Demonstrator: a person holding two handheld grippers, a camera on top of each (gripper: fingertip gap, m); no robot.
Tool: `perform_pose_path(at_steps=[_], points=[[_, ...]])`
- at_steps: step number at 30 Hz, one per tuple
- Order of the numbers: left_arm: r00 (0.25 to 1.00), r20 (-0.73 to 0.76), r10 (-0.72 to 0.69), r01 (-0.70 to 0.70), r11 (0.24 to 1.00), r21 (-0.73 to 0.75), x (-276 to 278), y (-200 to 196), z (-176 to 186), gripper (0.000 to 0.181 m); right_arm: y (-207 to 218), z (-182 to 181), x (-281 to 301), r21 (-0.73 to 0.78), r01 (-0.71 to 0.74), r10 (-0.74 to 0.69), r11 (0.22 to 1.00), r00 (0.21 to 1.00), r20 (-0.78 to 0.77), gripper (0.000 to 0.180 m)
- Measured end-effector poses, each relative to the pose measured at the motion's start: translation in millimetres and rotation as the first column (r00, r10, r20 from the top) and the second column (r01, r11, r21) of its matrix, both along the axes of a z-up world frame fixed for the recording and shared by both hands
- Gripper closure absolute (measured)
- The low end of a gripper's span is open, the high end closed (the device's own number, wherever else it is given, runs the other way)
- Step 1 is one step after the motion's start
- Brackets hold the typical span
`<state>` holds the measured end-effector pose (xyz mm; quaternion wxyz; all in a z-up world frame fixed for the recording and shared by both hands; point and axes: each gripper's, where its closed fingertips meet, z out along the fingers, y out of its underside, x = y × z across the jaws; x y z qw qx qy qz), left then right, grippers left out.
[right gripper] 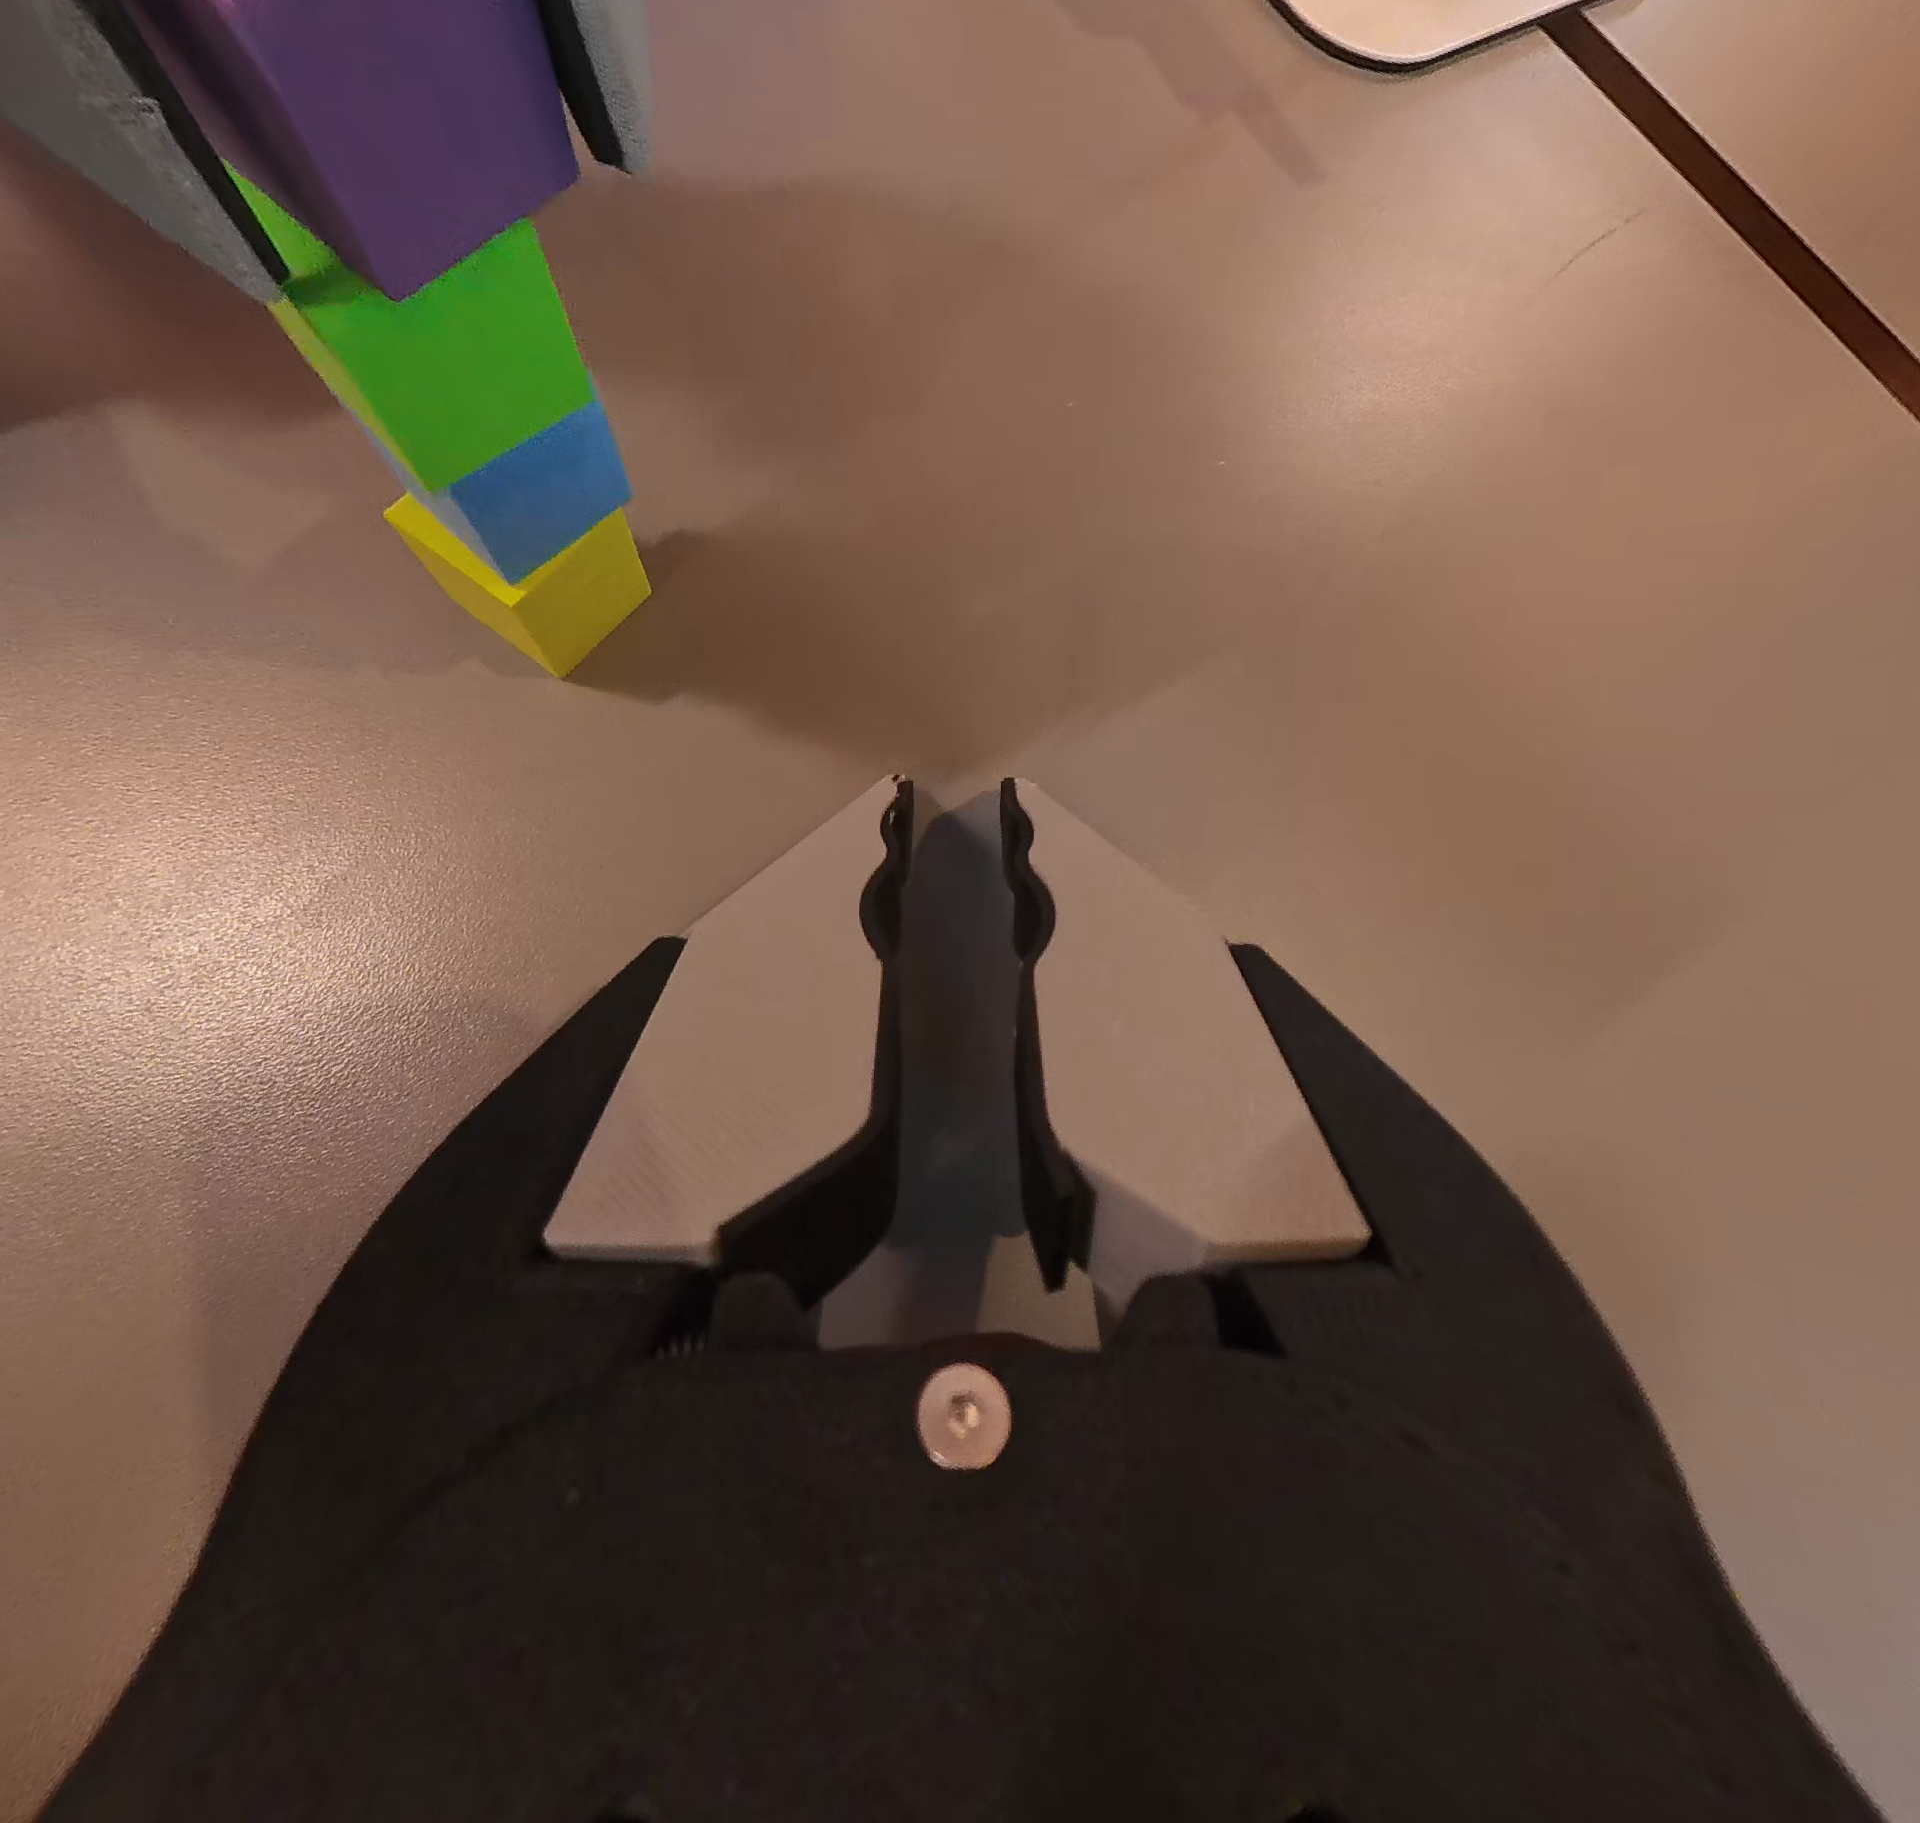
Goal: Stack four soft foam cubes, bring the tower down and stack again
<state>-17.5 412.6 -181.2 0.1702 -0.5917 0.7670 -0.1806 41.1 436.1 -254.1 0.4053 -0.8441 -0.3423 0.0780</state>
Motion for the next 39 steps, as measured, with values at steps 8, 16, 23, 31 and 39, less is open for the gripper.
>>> perform_pose_path(at_steps=[8, 16, 23, 31, 39], points=[[1.000, -0.013, -0.009, 0.009, 1.000, 0.002, -1.3, -3.0, -1.7, 0.150, 0.0, 0.0, -0.1, 0.002, 0.000, 0.000, 1.000, 1.000, 0.002, 0.166], [1.000, -0.013, -0.004, 0.004, 1.000, 0.008, -2.3, -1.9, -2.9, 0.150, 0.0, -0.1, -0.2, 0.001, -0.001, 0.001, 1.000, 1.000, 0.002, 0.166], [1.000, -0.027, 0.016, -0.016, 1.000, 0.024, -3.2, 1.5, -7.1, 0.119, 0.2, -0.1, -0.1, 0.002, 0.000, 0.000, 1.000, 1.000, 0.003, 0.166], [0.933, 0.309, 0.183, -0.213, 0.975, 0.067, 15.0, 31.4, 63.3, 0.114, 0.5, -0.2, -0.2, 0.003, -0.001, 0.001, 1.000, 1.000, 0.004, 0.166], [0.249, 0.868, 0.429, -0.564, 0.793, -0.230, -38.8, 95.8, 229.1, 0.150, -3.1, 3.1, -9.5, 0.024, -0.044, 0.044, 0.999, 0.999, -0.003, 0.163]])
